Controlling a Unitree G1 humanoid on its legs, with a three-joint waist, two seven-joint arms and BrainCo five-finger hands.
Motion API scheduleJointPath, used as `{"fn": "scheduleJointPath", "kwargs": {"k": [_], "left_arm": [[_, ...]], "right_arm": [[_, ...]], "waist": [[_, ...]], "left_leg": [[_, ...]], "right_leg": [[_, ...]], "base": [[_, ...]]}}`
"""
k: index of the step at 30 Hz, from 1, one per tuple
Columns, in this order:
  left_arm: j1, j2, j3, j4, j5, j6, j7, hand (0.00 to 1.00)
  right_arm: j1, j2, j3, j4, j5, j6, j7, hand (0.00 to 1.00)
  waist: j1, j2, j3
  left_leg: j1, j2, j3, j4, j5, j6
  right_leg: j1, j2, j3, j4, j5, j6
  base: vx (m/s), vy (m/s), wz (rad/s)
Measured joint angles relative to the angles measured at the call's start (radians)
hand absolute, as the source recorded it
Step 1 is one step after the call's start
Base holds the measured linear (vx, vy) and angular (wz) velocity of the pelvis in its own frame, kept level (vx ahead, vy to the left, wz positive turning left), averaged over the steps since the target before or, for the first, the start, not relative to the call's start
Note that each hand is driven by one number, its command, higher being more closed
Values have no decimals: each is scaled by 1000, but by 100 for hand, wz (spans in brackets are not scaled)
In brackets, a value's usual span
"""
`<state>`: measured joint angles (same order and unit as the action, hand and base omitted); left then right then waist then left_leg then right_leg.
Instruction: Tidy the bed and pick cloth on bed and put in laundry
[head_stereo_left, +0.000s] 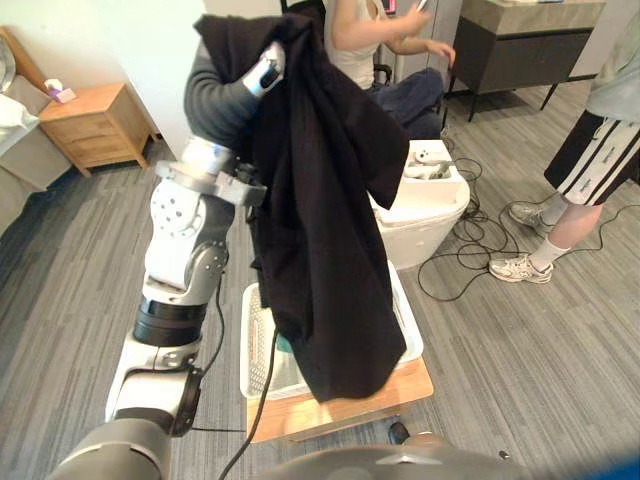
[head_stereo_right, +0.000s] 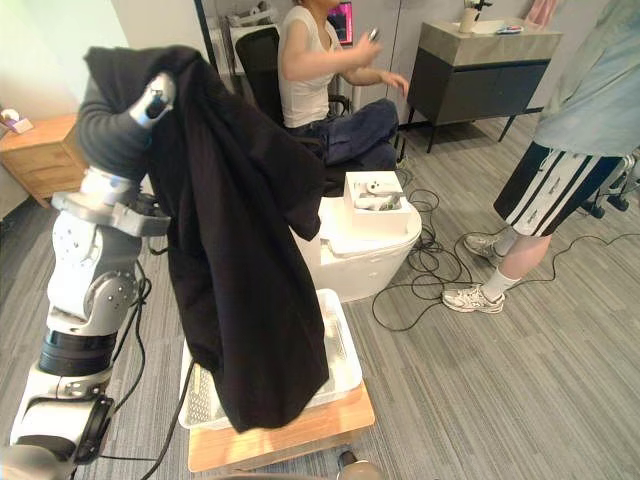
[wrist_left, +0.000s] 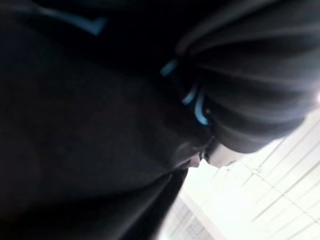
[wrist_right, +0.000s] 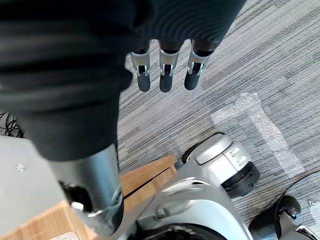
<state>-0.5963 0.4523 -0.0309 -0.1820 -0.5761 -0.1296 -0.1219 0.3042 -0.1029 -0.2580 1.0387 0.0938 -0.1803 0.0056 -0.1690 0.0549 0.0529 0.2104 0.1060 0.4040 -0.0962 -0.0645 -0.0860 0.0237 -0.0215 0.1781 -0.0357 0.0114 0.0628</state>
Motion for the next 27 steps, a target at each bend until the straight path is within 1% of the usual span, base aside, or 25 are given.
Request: {"fn": "scheduleJointPath", "kwargs": {"k": [1, 3, 6, 7, 8, 11, 12, 13, 14, 16, 19, 24, 26, 27], "left_arm": [[-1, 0, 0, 14, 0, 17, 1, 100], [-1, 0, 0, 32, 0, 36, 0, 100], [0, 0, 0, 67, -1, 77, -14, 100], [6, -1, 0, 93, -2, 105, -47, 100], [16, -2, 0, 100, -3, 118, -57, 100], [136, -17, -14, 165, -2, 165, -137, 100], [164, -17, -20, 184, -1, 174, -153, 100], [219, -20, -39, 218, 3, 197, -181, 100], [251, -24, -50, 230, 11, 205, -193, 100], [365, -64, -92, 255, 55, 208, -234, 100], [457, -93, -141, 265, 98, 208, -271, 100], [515, -104, -181, 286, 132, 200, -273, 100], [531, -114, -197, 286, 136, 183, -276, 100], [544, -119, -207, 286, 136, 178, -290, 100]], "right_arm": [[1, 6, -10, 0, 0, -1, 1, 0], [3, 9, -9, 0, 0, -1, 5, 0], [8, 14, -10, -1, 1, -2, 10, 0], [8, 14, -10, -1, 1, -2, 10, 0], [8, 14, -11, -3, 1, -2, 10, 0], [9, 15, -20, -6, 1, -1, 11, 0], [10, 15, -20, -8, 1, 0, 11, 0], [12, 16, -20, -13, 1, 0, 11, 0], [14, 17, -19, -17, 2, 1, 10, 0], [23, 23, -15, -29, 3, 3, 9, 0], [30, 24, -7, -32, 3, 10, 8, 0], [35, 22, 7, -41, 4, 10, -1, 0], [43, 20, 18, -45, 14, 9, -8, 0], [47, 19, 22, -45, 21, 9, -11, 0]], "waist": [[-2, 0, 0], [-4, 0, 0], [-4, -2, 3], [-4, -4, 4], [-5, -4, 5], [-8, 2, 9], [-10, 3, 11], [-11, 5, 18], [-13, 6, 20], [-14, 1, 34], [-8, -5, 37], [-9, -5, 37], [-9, -4, 36], [-9, -2, 35]], "left_leg": [[0, 0, 0, 0, 0, 0], [0, 0, 2, 0, 0, 0], [0, 0, 2, 0, -1, 1], [0, 0, 3, 0, -1, 1], [0, 0, 4, 0, -1, 1], [8, 0, 15, 0, -3, 2], [10, 0, 17, 0, -4, 2], [15, 0, 19, 0, -5, 1], [16, 0, 18, 0, -5, 1], [14, 0, 18, 0, -5, 1], [12, 0, 16, 0, -5, 1], [8, 1, 7, 0, -5, 1], [5, 1, 1, 0, -5, 1], [4, 1, -2, 0, -5, 1]], "right_leg": [[0, 0, 0, 1, 0, 0], [0, 0, 0, 1, 0, 0], [0, 0, 0, 2, -1, -1], [0, 0, 1, 2, -1, -1], [0, -1, 1, 2, -1, -1], [1, 0, -1, 4, -2, -2], [3, 0, -1, 4, -2, -3], [7, 1, -1, 4, -3, -4], [7, 1, -2, 4, -3, -4], [6, 1, -3, 4, -4, -4], [4, 1, -8, 5, -5, -6], [3, -2, -18, 8, -8, -5], [3, -4, -23, 8, -10, -4], [3, -6, -26, 8, -11, -4]], "base": [[0, 0, 0], [0, 0, 0], [0, 0, 0], [0, 0, 0], [0, 0, 0], [-7, -18, -6], [-10, -16, -5], [0, 0, 0], [0, 0, 0], [0, 0, 0], [0, 0, 0], [-11, -14, 5], [-10, -12, 8], [-10, -16, 5]]}}
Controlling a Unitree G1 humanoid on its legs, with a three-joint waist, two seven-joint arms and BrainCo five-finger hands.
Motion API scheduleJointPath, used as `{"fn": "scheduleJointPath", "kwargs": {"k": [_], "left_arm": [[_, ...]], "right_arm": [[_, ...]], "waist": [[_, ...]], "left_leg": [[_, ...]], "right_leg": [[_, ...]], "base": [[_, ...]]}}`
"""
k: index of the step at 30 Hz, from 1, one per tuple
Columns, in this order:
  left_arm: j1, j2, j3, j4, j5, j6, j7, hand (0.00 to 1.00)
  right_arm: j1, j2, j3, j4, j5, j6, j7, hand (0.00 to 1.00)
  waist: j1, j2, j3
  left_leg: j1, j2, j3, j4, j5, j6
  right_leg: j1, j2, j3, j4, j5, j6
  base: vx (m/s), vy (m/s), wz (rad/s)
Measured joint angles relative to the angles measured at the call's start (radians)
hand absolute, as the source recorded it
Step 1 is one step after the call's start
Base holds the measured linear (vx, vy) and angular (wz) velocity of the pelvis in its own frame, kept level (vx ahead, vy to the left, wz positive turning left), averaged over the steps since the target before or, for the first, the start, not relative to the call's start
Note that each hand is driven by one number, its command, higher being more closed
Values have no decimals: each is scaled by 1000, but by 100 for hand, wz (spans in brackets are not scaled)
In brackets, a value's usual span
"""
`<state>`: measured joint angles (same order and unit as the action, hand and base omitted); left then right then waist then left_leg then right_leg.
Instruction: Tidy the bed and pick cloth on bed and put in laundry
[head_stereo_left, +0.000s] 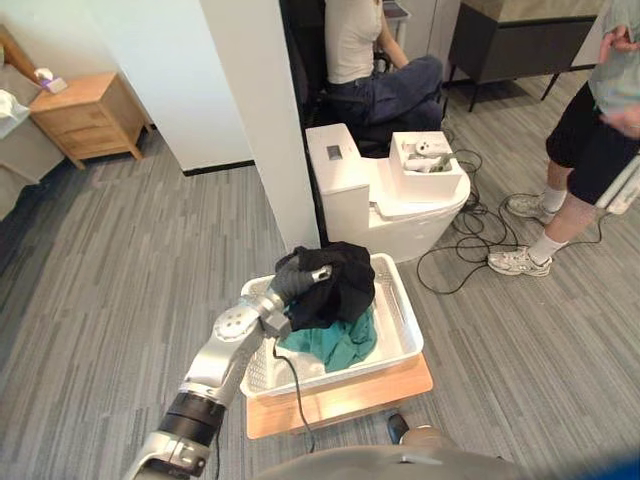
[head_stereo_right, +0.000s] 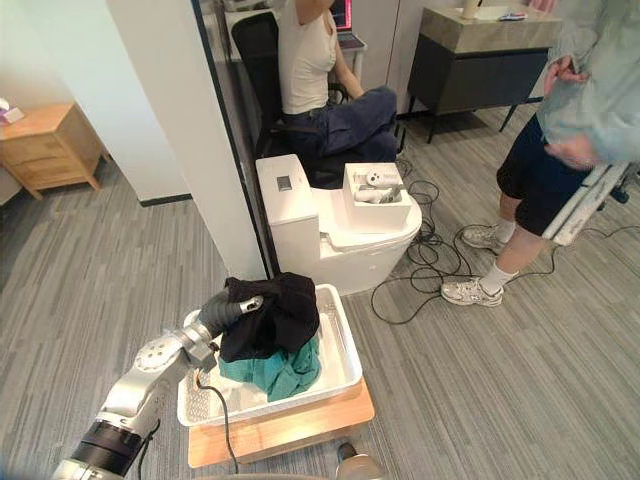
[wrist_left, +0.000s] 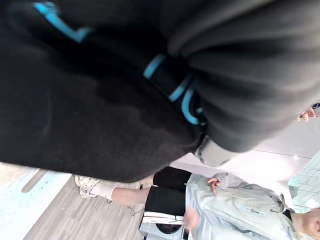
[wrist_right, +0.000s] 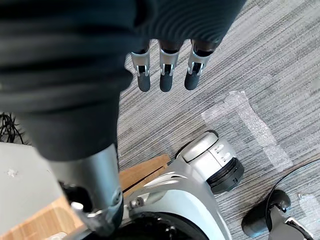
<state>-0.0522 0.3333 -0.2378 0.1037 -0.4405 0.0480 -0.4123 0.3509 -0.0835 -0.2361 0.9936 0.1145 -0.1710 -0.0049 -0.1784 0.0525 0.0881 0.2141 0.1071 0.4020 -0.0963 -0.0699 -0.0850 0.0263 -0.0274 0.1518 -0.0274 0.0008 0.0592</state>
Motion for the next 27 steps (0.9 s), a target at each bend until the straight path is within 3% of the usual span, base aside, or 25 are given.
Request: {"fn": "scheduleJointPath", "kwargs": {"k": [4, 8, 11, 15, 19, 27], "left_arm": [[39, -2, -61, 0, -3, 2, -53, 100], [96, -18, -200, 11, -9, 67, -88, 100], [128, -62, -324, 114, -14, 103, -74, 100], [145, -97, -357, 213, -32, 107, -17, 100], [146, -117, -389, 314, -50, 79, 45, 100], [132, -136, -387, 353, -129, -40, 198, 100]], "right_arm": [[1, -6, 16, 0, 0, -1, -1, 0], [0, -6, 22, -1, 0, -5, -1, 0], [1, -7, 40, 0, 0, -7, -3, 0], [1, -8, 51, 6, 0, -12, -7, 0], [6, -8, 61, 7, -1, -12, -16, 0], [5, -17, 104, 7, -2, -12, -37, 0]], "waist": [[-3, 0, 0], [-19, 0, 0], [-32, 0, -1], [-34, -2, -1], [-40, -1, -2], [-47, -2, -1]], "left_leg": [[-1, -1, -1, 0, 0, 0], [10, -1, 0, 0, 0, 0], [20, 1, 3, 0, -1, 0], [30, 8, 20, 17, -10, -4], [28, 15, 27, 35, -23, -7], [25, 15, 27, 30, -25, -9]], "right_leg": [[-1, -2, -1, 0, 0, 0], [5, -2, -1, 0, 0, 0], [18, 1, 2, -1, 0, 0], [26, 7, 16, 1, 1, 1], [26, 11, 25, -4, 2, 4], [27, 12, 26, -13, 5, 7]], "base": [[-2, -4, 1], [0, 0, 0], [-30, -20, -1], [-60, -39, -10], [-57, -49, -6], [-1, -13, -1]]}}
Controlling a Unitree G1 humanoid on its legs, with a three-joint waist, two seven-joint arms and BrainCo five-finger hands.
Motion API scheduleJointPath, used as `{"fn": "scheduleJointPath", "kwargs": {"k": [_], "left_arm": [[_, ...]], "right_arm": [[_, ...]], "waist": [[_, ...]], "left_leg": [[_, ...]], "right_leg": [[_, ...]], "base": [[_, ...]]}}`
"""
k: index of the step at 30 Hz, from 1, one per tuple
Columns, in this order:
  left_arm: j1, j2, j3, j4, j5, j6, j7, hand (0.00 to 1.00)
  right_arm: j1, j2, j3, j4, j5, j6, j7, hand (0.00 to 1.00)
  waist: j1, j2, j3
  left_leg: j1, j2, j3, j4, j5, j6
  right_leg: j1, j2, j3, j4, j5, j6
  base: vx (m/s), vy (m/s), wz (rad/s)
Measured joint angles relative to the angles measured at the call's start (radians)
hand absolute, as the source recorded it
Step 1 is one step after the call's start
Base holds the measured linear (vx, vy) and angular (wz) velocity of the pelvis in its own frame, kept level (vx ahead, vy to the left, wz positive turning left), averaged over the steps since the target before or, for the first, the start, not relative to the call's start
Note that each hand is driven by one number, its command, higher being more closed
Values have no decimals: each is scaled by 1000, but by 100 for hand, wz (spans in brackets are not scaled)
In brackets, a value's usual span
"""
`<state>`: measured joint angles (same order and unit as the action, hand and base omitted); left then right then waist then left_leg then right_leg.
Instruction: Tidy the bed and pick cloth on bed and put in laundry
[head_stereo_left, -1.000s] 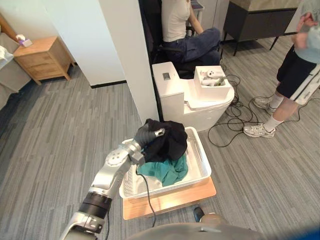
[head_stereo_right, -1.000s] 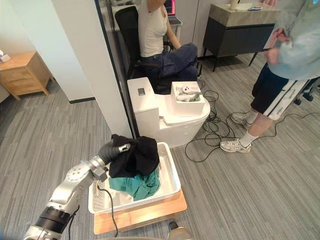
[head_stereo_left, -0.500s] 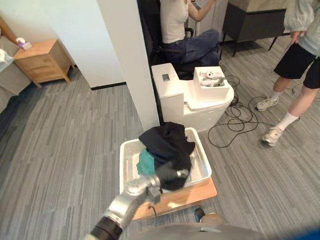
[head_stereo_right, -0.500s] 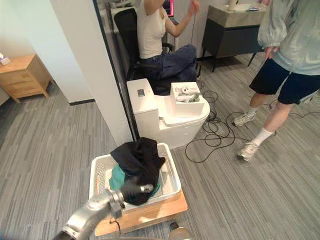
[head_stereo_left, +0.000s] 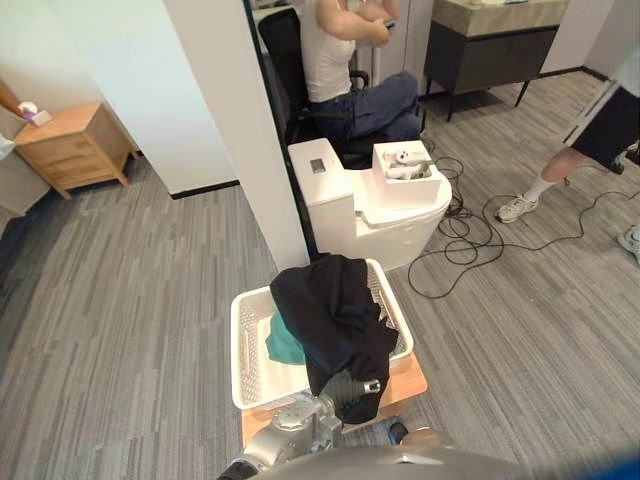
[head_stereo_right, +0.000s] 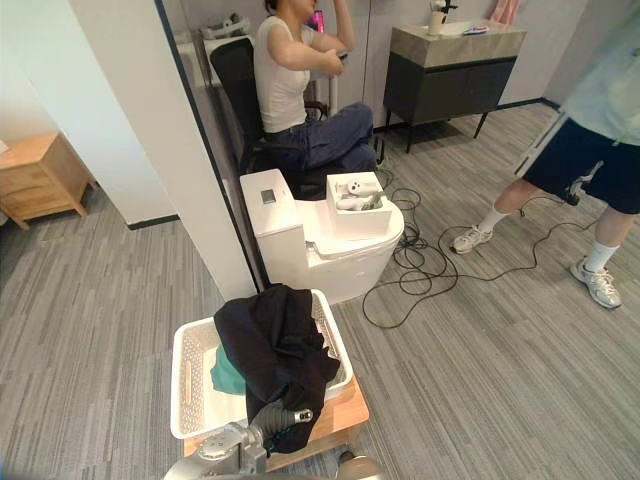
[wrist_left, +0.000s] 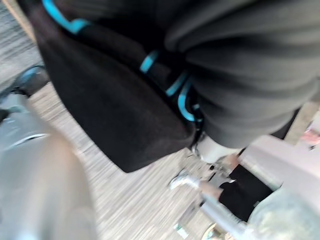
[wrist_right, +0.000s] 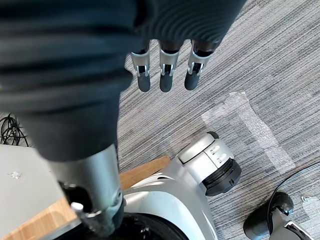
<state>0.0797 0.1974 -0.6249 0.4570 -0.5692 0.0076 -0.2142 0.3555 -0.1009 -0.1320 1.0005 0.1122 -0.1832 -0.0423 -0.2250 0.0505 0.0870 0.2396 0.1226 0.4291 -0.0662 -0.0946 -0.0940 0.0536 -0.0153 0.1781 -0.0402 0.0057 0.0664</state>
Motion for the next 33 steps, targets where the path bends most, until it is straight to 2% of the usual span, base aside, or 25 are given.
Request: {"fn": "scheduleJointPath", "kwargs": {"k": [2, 5, 7, 11, 15, 16, 25, 33], "left_arm": [[-16, 0, 26, 0, -10, -21, 50, 100], [-41, 8, 144, -3, -2, -61, 136, 100], [-60, 21, 210, -3, 29, -63, 173, 100], [-64, 43, 244, -4, 113, -63, 220, 100], [-63, 50, 287, -2, 165, -53, 227, 100], [-63, 50, 294, 1, 168, -48, 226, 0], [-28, 14, 307, 199, 239, -34, 265, 0], [-3, 3, 370, 194, 238, -115, 315, 0]], "right_arm": [[0, -5, 17, 0, 0, 0, -1, 0], [-1, -20, 64, -2, 0, 1, -1, 0], [-1, -21, 68, -4, 1, 2, -2, 0], [1, -28, 86, -11, 1, 2, -3, 0], [4, -31, 96, -31, 2, 2, -3, 0], [4, -35, 105, -40, 2, 3, -4, 0], [4, -35, 104, -51, 2, 1, -4, 0], [6, -33, 82, -49, -18, -1, 5, 0]], "waist": [[0, 0, 0], [0, -2, 1], [1, -9, 6], [0, -11, 9], [-1, -12, 21], [0, -9, 31], [-3, -1, 49], [-2, -1, 57]], "left_leg": [[-2, -1, -1, 0, 0, 0], [-8, -1, -4, -1, 0, 1], [-14, -1, -11, -1, 1, 1], [-17, -2, -18, -1, 1, 1], [-31, -2, -30, 0, 2, 3], [-33, -2, -31, 0, 2, 3], [-37, -1, -37, 5, 4, 4], [8, 4, -28, 19, 3, 3]], "right_leg": [[-1, -1, -2, 0, 0, 0], [-4, -2, -9, 0, 0, 0], [-6, -4, -19, 0, 0, 0], [-7, -6, -29, 0, -2, -3], [-15, -8, -44, 3, -6, -7], [-17, -9, -46, 6, -8, -7], [-28, -9, -55, 22, -16, -4], [13, -6, -55, 53, -31, -11]], "base": [[35, -7, 1], [4, -5, 1], [2, -22, 9], [2, -17, 6], [-10, -24, 8], [-15, -25, 5], [2, -14, 3], [-53, -31, 2]]}}
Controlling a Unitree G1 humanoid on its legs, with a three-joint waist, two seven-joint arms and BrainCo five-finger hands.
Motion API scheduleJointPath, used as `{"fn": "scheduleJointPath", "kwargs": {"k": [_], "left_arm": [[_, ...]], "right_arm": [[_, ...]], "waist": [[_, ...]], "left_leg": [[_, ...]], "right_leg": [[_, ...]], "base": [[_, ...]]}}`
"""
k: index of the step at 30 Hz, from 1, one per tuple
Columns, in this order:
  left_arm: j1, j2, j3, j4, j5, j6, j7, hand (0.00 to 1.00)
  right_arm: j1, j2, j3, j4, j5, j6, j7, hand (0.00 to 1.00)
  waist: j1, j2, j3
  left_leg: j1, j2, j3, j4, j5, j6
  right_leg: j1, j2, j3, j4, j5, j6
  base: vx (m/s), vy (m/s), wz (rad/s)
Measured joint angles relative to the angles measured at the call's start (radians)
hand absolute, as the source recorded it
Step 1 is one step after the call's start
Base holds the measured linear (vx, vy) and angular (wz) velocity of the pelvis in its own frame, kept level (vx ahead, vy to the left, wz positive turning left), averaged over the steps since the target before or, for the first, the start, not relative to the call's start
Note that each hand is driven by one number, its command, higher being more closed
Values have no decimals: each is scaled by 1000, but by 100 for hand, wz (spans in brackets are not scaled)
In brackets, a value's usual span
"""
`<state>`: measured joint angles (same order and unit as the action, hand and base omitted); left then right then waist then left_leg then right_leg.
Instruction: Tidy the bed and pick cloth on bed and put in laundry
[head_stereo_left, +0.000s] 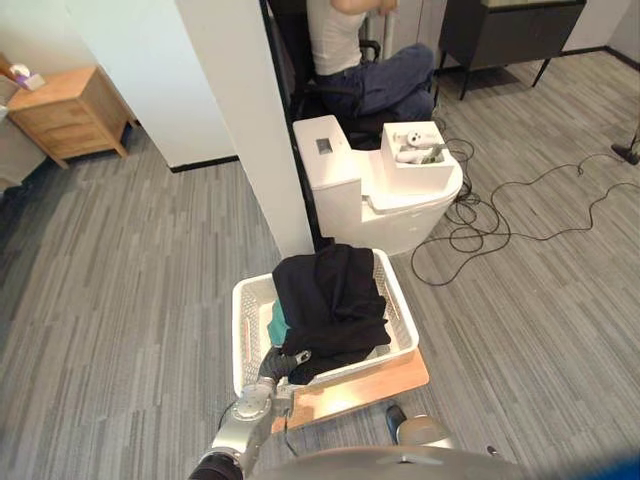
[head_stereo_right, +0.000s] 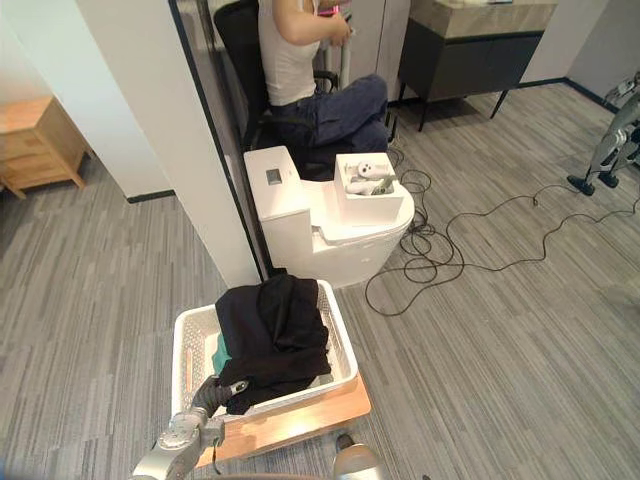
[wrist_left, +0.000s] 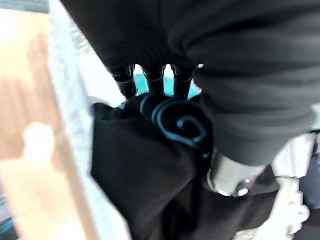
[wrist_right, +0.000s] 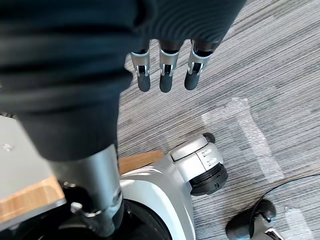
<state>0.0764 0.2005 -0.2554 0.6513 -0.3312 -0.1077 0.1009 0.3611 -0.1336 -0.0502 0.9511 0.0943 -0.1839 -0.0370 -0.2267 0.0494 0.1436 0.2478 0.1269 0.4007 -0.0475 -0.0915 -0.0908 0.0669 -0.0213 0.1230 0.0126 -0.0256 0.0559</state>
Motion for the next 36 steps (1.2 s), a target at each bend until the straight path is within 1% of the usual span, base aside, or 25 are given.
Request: {"fn": "scheduleJointPath", "kwargs": {"k": [1, 3, 4, 7, 11, 14, 16, 18, 20, 22, 24, 26, 28, 30, 33, 34, 35, 36], "left_arm": [[0, 0, 17, -4, -1, -14, 15, 0], [3, 1, 45, -19, -1, -17, 27, 0], [5, 3, 64, -41, -1, -17, 32, 0], [6, 9, 117, -97, -1, -14, 29, 0], [9, 32, 180, -160, -9, -3, 7, 0], [11, 50, 199, -168, -46, 31, -34, 0], [12, 50, 219, -168, -53, 64, -60, 0], [23, 50, 238, -171, -75, 81, -61, 0], [39, 51, 265, -172, -90, 91, -61, 0], [61, 54, 298, -173, -119, 103, -61, 0], [93, 55, 333, -172, -129, 105, -58, 0], [121, 54, 374, -139, -139, 126, -58, 0], [147, 50, 436, -36, -206, 164, -80, 0], [181, 33, 476, 54, -217, 181, -104, 0], [249, -13, 539, 180, -189, 186, -149, 0], [269, -35, 564, 221, -155, 186, -170, 0], [281, -44, 574, 239, -142, 185, -180, 0], [306, -62, 590, 263, -93, 185, -196, 0]], "right_arm": [[1, 0, -9, 0, 0, 0, 6, 0], [7, 4, -20, -1, -1, -1, 15, 0], [13, 5, -21, -1, 0, -5, 17, 0], [37, 6, -24, -1, 0, -8, 25, 0], [40, 8, -27, -1, 0, -9, 26, 0], [42, 8, -42, -1, 0, -9, 27, 0], [42, 10, -47, -1, 0, -8, 28, 0], [40, 14, -49, -1, 0, -8, 30, 0], [39, 21, -52, -1, 0, -8, 32, 0], [39, 29, -62, -1, 0, -8, 34, 0], [37, 31, -63, -1, 1, -8, 39, 0], [37, 31, -68, 4, 2, -8, 47, 0], [37, 37, -88, 7, 2, -12, 56, 0], [37, 40, -100, 8, 1, -13, 62, 0], [37, 51, -125, 8, 0, -14, 72, 0], [37, 57, -137, 10, 0, -14, 74, 0], [38, 57, -137, 11, 0, -13, 74, 0], [37, 56, -138, 13, -1, -8, 75, 0]], "waist": [[0, -1, 0], [4, -5, -2], [9, -3, -3], [25, -2, -4], [25, -1, -14], [35, 2, -29], [52, 4, -32], [58, 2, -34], [64, -7, -37], [82, -17, -44], [89, -21, -46], [106, -24, -48], [118, -24, -48], [131, -25, -50], [145, -30, -66], [162, -28, -80], [166, -35, -86], [179, -32, -102]], "left_leg": [[8, 0, 0, 1, 0, 0], [13, 0, 0, 0, 0, 0], [13, -1, 0, 0, 0, 0], [10, -3, -6, -4, 0, -3], [-5, -6, -27, -8, 5, -4], [-5, -8, -31, -24, 17, 5], [-4, -10, -32, -24, 18, 6], [-6, -12, -40, -27, 18, 6], [-9, -12, -49, -32, 18, 6], [-10, -11, -52, -34, 18, 6], [-11, -11, -55, -35, 18, 6], [-10, -11, -56, -35, 18, 6], [-8, -11, -64, -34, 18, 6], [-5, -10, -67, -34, 18, 6], [-7, -8, -84, -35, 18, 6], [-5, -8, -84, -37, 18, 6], [-4, -7, -84, -38, 18, 6], [-3, -7, -87, -39, 18, 6]], "right_leg": [[9, 0, 0, 1, -1, 1], [13, -1, 0, 2, -1, 2], [13, -2, 0, 4, 0, 3], [13, -5, -4, 3, 2, 7], [11, -11, -24, -5, 3, 9], [12, -12, -30, -15, 6, 11], [12, -13, -33, -17, 6, 10], [14, -16, -43, -21, 6, 10], [16, -17, -53, -28, 6, 10], [18, -16, -57, -33, 5, 9], [19, -17, -64, -33, 2, 4], [21, -18, -72, -32, 0, 2], [27, -19, -82, -32, -4, 0], [32, -19, -87, -30, -11, 0], [39, -22, -110, -28, -20, 1], [41, -22, -112, -28, -23, 2], [42, -22, -114, -28, -24, 3], [46, -22, -120, -28, -27, 2]], "base": [[-88, -47, 3], [-102, -45, 2], [-103, -46, 1], [-62, -35, 4], [-10, -25, 15], [50, -3, 5], [62, 8, 1], [57, 2, 11], [43, -6, 13], [36, -10, 6], [28, -20, 5], [3, -22, 5], [-19, -35, 11], [-29, -39, 10], [-27, -43, 17], [-10, -45, 12], [-2, -33, 8], [-10, -35, 11]]}}
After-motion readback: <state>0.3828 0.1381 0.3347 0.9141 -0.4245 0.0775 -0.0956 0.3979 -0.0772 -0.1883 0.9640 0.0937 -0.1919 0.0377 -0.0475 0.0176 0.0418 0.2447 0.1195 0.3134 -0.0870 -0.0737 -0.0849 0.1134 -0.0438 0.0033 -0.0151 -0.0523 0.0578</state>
